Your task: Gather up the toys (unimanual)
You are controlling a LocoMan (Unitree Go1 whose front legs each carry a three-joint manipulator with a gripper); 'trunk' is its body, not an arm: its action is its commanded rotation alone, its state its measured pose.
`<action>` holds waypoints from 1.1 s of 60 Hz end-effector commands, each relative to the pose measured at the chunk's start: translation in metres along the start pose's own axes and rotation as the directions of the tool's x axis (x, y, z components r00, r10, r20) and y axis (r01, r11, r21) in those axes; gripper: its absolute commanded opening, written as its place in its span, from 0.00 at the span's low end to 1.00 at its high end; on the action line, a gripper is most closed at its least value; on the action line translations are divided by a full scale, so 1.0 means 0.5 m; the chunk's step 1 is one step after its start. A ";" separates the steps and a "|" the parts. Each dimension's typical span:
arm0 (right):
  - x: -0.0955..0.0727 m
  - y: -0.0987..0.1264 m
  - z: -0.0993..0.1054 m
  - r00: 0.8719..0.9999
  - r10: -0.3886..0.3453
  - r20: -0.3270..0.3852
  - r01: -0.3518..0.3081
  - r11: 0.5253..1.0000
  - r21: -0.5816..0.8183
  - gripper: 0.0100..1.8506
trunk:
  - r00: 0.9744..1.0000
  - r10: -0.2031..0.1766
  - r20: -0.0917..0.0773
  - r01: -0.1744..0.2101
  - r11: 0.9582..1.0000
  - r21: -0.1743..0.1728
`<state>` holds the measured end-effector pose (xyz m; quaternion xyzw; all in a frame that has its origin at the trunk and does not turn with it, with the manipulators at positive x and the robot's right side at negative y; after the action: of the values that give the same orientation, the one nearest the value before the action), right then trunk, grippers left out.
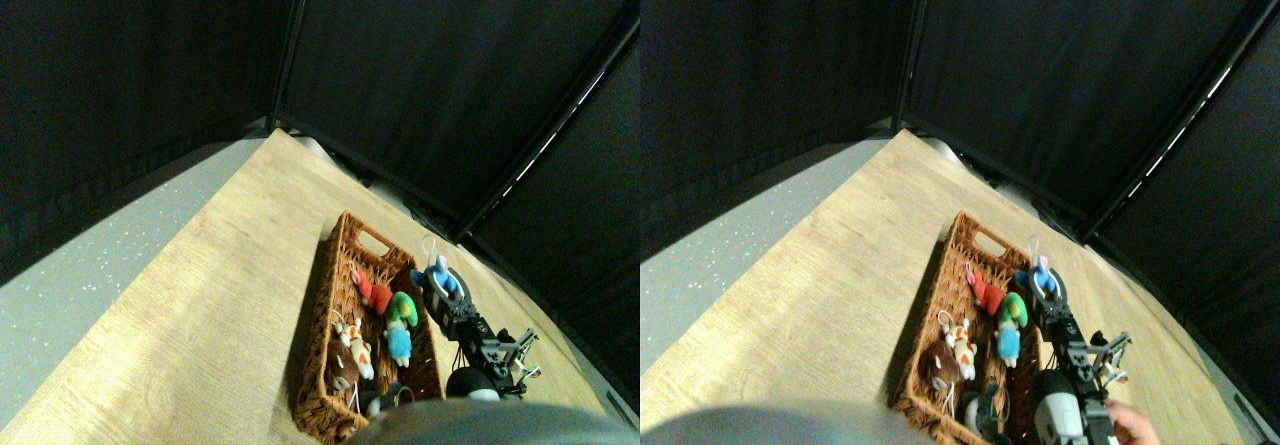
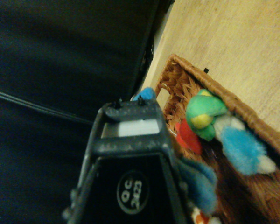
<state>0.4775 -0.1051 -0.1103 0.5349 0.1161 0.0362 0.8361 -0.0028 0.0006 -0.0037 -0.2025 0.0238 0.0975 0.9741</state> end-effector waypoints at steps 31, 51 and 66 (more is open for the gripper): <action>-0.009 -0.021 0.078 0.994 0.061 0.092 -0.047 0.989 -0.143 0.79 | 1.000 -0.018 -0.017 0.018 1.000 0.023; -0.030 -0.080 0.206 0.964 0.094 0.249 -0.057 0.987 -0.151 0.57 | 0.998 -0.059 -0.032 0.061 0.996 0.069; -0.077 -0.141 0.236 0.941 0.040 0.337 0.004 0.992 -0.129 0.53 | 0.996 -0.076 -0.053 0.081 0.992 0.100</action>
<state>0.4691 -0.2427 -0.1209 0.4802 -0.0153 -0.0271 0.8766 -0.0004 -0.0041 -0.0058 -0.1530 0.0431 0.0570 0.9856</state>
